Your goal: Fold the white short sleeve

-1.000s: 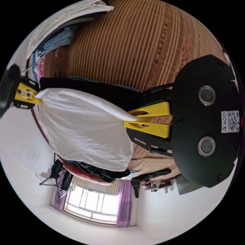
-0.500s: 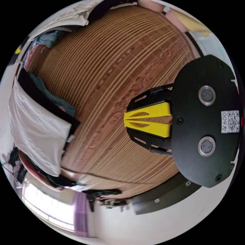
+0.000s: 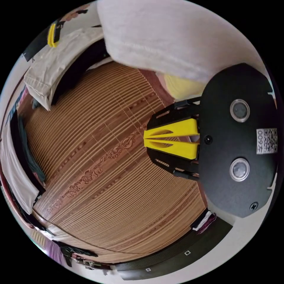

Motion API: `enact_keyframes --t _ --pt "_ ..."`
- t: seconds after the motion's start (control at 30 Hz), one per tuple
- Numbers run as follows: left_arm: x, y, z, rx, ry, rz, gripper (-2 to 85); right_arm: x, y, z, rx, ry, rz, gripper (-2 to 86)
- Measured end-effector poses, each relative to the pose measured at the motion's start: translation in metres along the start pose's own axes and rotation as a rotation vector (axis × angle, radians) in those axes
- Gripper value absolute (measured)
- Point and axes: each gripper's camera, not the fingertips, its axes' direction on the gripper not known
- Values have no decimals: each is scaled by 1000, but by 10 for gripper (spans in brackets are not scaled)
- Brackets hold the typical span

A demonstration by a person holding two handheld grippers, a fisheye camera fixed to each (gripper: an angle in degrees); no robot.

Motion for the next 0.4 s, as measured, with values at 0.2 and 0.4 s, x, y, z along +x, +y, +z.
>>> enact_keyframes --t 0.2,0.4 --pt "35 4 -98 133 41 -59 8 15 -10 16 -26 26 13 81" --pt "63 35 -144 42 23 -155 7 46 -42 29 -186 10 -49 78"
